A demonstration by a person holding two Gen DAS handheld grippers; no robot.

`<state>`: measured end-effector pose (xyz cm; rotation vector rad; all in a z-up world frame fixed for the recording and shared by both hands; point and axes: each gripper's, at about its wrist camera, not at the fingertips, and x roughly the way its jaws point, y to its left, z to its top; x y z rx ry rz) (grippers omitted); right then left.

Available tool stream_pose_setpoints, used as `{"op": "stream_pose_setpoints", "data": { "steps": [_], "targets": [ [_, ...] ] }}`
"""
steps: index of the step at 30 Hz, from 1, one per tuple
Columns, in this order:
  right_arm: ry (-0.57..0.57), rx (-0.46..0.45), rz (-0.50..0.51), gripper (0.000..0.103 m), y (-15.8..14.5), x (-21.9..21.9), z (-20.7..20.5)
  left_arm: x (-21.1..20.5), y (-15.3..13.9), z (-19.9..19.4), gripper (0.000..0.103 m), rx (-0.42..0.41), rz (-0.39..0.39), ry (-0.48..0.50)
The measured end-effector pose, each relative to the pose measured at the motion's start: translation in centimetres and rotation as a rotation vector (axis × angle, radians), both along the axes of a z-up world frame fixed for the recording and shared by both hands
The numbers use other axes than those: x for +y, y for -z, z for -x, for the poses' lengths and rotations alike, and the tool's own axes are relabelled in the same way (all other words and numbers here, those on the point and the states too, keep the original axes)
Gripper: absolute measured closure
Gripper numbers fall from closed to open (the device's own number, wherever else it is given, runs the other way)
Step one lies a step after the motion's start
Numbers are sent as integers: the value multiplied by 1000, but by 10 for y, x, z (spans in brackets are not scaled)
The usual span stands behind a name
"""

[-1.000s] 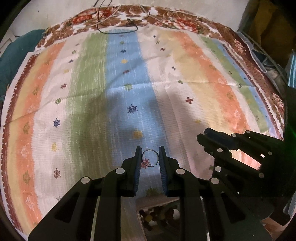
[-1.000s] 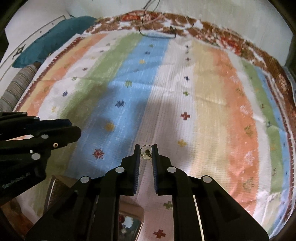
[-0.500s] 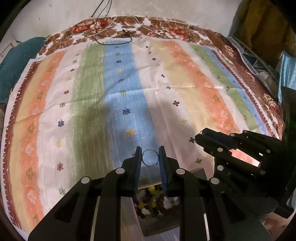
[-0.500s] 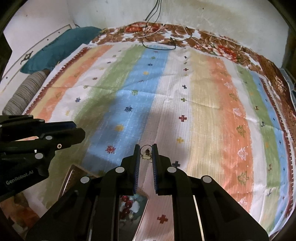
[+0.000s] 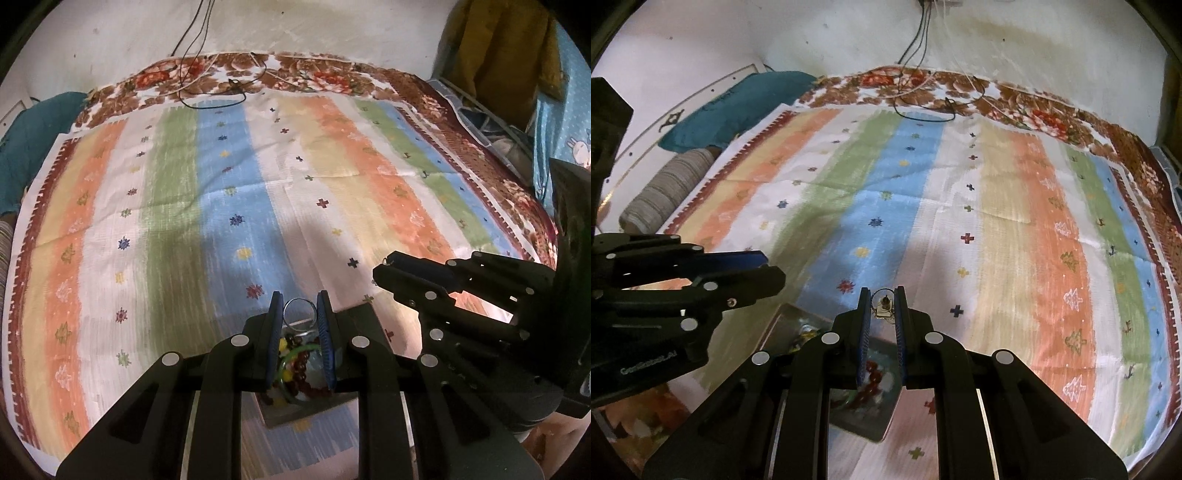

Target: Organize jewelry

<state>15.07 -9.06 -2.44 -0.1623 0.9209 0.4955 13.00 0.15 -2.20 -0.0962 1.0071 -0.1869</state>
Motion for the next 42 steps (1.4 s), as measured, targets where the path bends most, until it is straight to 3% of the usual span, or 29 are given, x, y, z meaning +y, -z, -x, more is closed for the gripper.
{"op": "stream_pose_setpoints", "data": {
  "steps": [14, 16, 18, 23, 28, 42],
  "targets": [
    [-36, 37, -47, 89, 4, -6, 28, -6, 0, 24, 85, -14, -5, 6],
    [-39, 45, -47, 83, 5, -6, 30, -3, 0, 25, 70, -11, 3, -10],
    [-36, 43, -47, 65, 5, -8, 32, 3, -1, 27, 67, -18, 5, -29],
    [-32, 17, -39, 59, 1, -13, 41, 9, -2, 36, 54, -18, 15, -42],
    [-28, -31, -37, 44, -8, -24, 57, 8, -1, 52, 31, -22, 3, -39],
    [-10, -23, -83, 23, -6, -54, 79, 1, -1, 85, 6, -77, -50, -20]
  ]
}}
